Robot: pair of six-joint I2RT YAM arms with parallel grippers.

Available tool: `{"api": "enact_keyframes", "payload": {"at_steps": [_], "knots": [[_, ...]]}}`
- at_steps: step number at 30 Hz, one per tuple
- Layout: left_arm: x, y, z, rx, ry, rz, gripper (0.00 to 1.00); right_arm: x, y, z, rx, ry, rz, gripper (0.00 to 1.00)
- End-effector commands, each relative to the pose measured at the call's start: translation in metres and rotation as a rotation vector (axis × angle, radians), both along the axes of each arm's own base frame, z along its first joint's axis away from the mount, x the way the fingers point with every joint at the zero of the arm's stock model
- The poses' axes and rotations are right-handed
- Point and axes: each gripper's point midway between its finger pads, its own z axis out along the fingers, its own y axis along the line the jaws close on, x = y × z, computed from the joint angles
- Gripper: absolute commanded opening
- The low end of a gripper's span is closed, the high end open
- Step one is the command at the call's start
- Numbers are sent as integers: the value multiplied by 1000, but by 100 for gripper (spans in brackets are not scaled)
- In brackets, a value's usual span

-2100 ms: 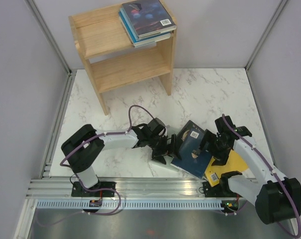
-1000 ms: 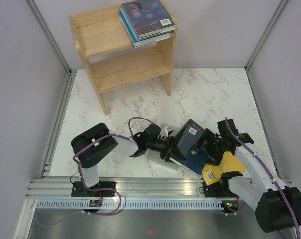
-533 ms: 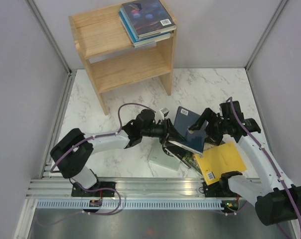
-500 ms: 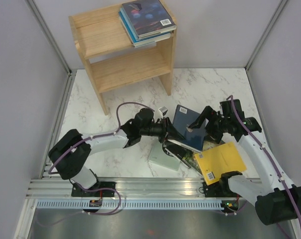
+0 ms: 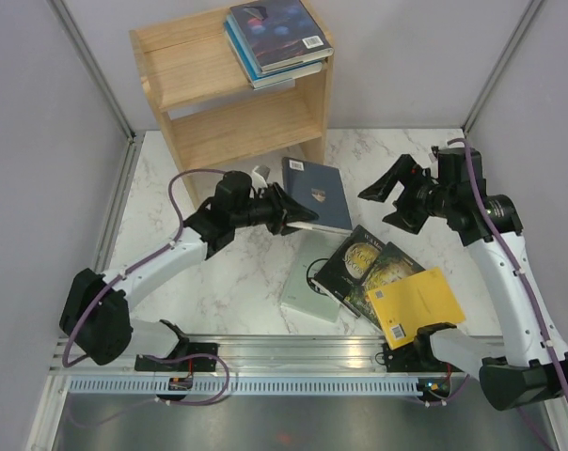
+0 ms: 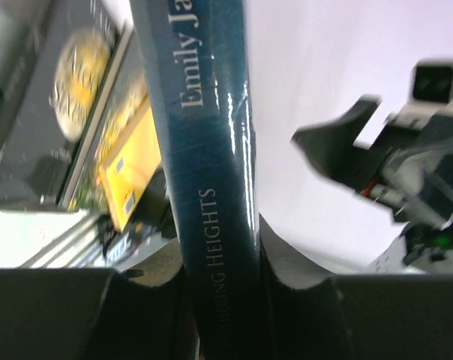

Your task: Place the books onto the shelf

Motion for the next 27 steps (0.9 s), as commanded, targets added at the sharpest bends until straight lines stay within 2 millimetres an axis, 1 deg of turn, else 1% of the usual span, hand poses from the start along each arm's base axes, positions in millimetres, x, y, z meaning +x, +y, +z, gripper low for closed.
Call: {"api": "enact_keyframes", "payload": {"at_steps": [1, 3, 4, 5, 6, 7, 8, 11, 12, 13, 15, 16, 17, 18, 21, 23, 24, 25, 27], "knots": [[27, 25, 131, -147, -368, 163, 2, -5, 10, 18, 96, 42, -23, 98], [37, 32, 144, -155, -379, 234, 2, -6, 23, 21, 213, 87, -27, 98], [40, 32, 153, -172, -378, 250, 2, -8, 27, 28, 271, 79, -32, 98], [44, 33, 157, -177, -377, 271, 2, -3, 34, 30, 365, 96, -51, 98], [44, 32, 159, -182, -375, 280, 2, -6, 36, 39, 422, 78, -63, 98], [45, 33, 164, -193, -372, 295, 2, -4, 40, 36, 458, 88, -74, 98], [49, 35, 167, -193, -375, 319, 2, 2, 42, 50, 500, 28, -71, 98], [52, 36, 168, -195, -369, 347, 2, 7, 49, 71, 567, -13, -78, 98], [53, 36, 169, -195, -371, 350, 2, 12, 51, 71, 562, -11, -85, 98], [53, 34, 171, -198, -372, 344, 2, 13, 55, 79, 570, -27, -74, 98], [53, 28, 171, -199, -369, 327, 2, 19, 60, 84, 572, -41, -78, 98], [53, 27, 171, -203, -365, 325, 2, 17, 68, 91, 591, -49, -60, 98], [55, 25, 170, -203, -364, 330, 2, 17, 73, 92, 597, -51, -55, 98], [54, 22, 172, -210, -363, 324, 2, 15, 82, 88, 599, -39, -41, 98], [52, 13, 179, -238, -367, 315, 2, 13, 95, 77, 604, 4, -27, 98], [50, 8, 183, -252, -367, 300, 2, 14, 100, 70, 620, 28, -34, 98], [48, 5, 188, -261, -373, 291, 2, 15, 102, 66, 634, 44, -37, 98], [47, 3, 187, -262, -370, 288, 2, 17, 106, 63, 663, 38, -29, 98], [43, 0, 193, -273, -377, 272, 2, 21, 107, 62, 692, 45, -44, 98]]}}
